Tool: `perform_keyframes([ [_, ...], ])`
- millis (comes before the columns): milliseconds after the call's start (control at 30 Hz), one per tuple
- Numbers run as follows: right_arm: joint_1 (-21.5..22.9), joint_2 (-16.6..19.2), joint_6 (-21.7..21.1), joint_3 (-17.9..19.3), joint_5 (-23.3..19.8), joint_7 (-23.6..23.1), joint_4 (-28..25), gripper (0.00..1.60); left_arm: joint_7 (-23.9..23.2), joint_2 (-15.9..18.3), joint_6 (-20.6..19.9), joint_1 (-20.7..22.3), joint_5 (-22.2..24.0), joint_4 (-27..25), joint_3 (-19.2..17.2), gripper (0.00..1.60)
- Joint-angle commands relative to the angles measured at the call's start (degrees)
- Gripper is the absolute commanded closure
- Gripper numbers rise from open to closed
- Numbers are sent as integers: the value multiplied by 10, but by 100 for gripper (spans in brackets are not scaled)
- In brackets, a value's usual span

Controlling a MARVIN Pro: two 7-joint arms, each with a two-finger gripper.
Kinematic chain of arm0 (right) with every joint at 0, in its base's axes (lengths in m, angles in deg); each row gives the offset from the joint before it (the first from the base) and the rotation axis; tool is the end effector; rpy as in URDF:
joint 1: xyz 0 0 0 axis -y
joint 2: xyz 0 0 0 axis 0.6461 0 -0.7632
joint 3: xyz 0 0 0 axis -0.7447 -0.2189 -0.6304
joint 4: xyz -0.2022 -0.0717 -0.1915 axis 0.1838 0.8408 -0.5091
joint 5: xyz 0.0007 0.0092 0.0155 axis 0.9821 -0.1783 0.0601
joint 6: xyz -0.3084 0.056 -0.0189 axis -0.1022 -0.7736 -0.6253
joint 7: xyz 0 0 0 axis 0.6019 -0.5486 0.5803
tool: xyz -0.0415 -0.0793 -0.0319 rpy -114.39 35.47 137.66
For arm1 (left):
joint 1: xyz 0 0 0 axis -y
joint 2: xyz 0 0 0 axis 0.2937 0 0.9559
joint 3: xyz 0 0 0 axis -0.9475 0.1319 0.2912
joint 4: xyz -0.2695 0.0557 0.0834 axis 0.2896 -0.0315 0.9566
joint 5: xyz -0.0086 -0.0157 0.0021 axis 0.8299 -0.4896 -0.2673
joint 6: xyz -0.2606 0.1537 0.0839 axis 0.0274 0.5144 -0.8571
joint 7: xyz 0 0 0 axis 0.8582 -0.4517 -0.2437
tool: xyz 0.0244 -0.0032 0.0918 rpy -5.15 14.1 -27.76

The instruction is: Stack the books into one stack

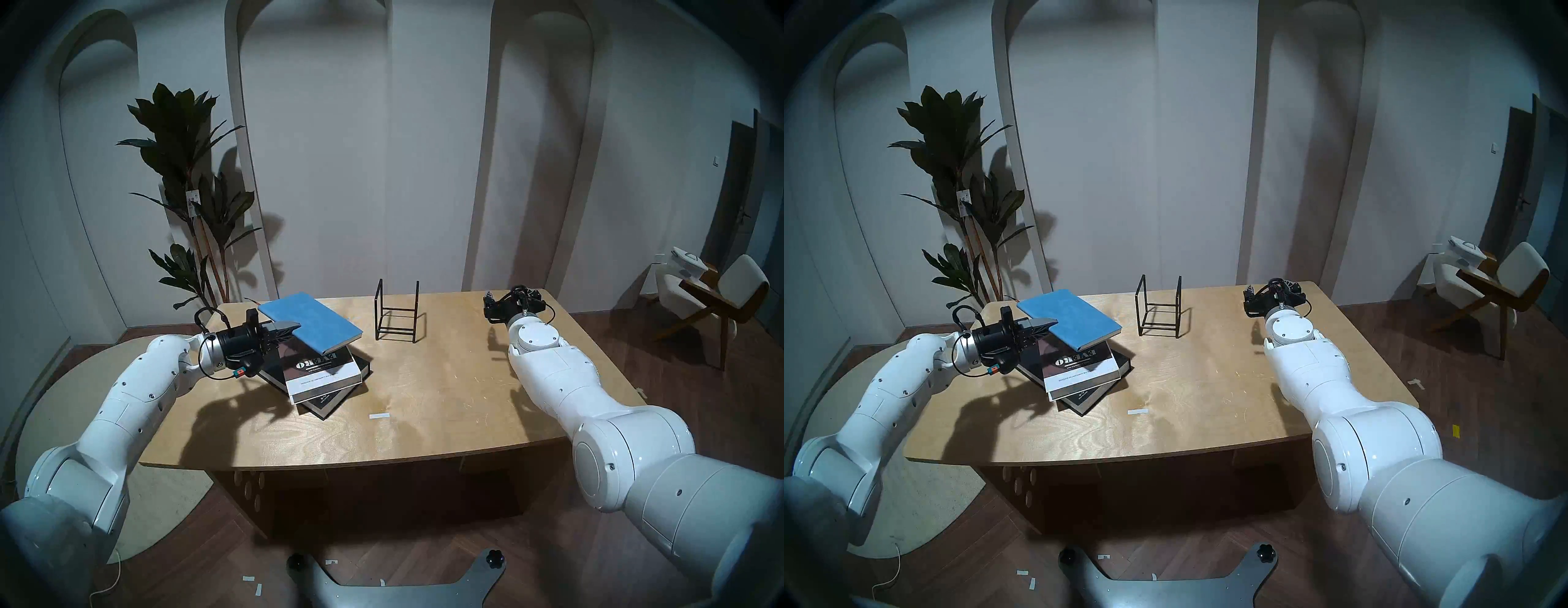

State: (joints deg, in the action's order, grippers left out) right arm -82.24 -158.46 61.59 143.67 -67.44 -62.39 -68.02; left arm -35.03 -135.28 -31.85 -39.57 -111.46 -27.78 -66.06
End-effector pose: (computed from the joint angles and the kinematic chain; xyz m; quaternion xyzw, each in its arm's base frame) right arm 0.6109 -0.0832 -0.2881 0.7160 0.0497 0.6890 0.1007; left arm 0.5024 0.1599 -0.2735 -0.2165 0.7327 -0.5888 0.2639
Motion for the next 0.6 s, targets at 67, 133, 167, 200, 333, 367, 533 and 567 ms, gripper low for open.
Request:
perform_keyframes([
  [67,34,-3,31,1,1,1,20,0,-80,6,-1,28,68,9,6,160],
  [133,37,-3,35,1,2,1,26,0,-102,13,-1,35,63,7,13,0],
  [167,38,-3,36,1,2,1,28,0,-110,18,-1,38,58,7,17,0],
  [200,40,-4,38,2,3,1,32,0,-118,31,-1,41,42,-2,28,0],
  [333,44,-4,42,2,4,1,39,0,-133,63,-1,48,14,-16,46,0],
  [367,45,-4,43,2,4,1,42,0,-135,68,-1,50,14,-20,49,0],
  [533,47,-5,46,4,6,1,46,0,-131,100,-1,48,-26,-73,72,0],
  [567,47,-5,46,4,6,1,46,0,-131,100,-1,48,-26,-73,72,0],
])
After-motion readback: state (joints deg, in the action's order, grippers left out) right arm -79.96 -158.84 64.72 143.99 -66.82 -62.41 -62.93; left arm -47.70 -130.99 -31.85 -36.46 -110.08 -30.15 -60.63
